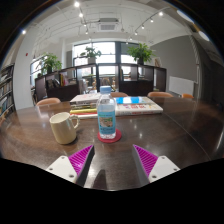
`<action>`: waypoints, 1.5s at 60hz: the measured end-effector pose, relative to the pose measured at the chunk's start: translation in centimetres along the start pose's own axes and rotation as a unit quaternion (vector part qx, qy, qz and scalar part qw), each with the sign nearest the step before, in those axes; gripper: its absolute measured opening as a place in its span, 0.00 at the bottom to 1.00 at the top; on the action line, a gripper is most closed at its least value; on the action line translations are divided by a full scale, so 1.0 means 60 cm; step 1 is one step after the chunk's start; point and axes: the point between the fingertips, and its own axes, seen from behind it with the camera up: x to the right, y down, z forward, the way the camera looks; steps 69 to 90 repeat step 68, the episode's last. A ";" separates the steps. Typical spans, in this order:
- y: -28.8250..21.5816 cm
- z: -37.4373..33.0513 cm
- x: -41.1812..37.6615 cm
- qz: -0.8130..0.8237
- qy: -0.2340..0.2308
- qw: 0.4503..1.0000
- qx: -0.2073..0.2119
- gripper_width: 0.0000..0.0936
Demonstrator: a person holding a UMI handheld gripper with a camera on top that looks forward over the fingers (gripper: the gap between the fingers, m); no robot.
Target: Pour water
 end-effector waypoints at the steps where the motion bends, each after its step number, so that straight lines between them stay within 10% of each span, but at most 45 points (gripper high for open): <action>1: 0.004 -0.011 0.003 0.003 0.002 1.000 0.000 0.82; 35: -0.038 -0.232 0.036 -0.008 0.027 0.999 0.038 0.82; 90: -0.084 -0.279 0.016 -0.040 0.023 0.997 0.061 0.83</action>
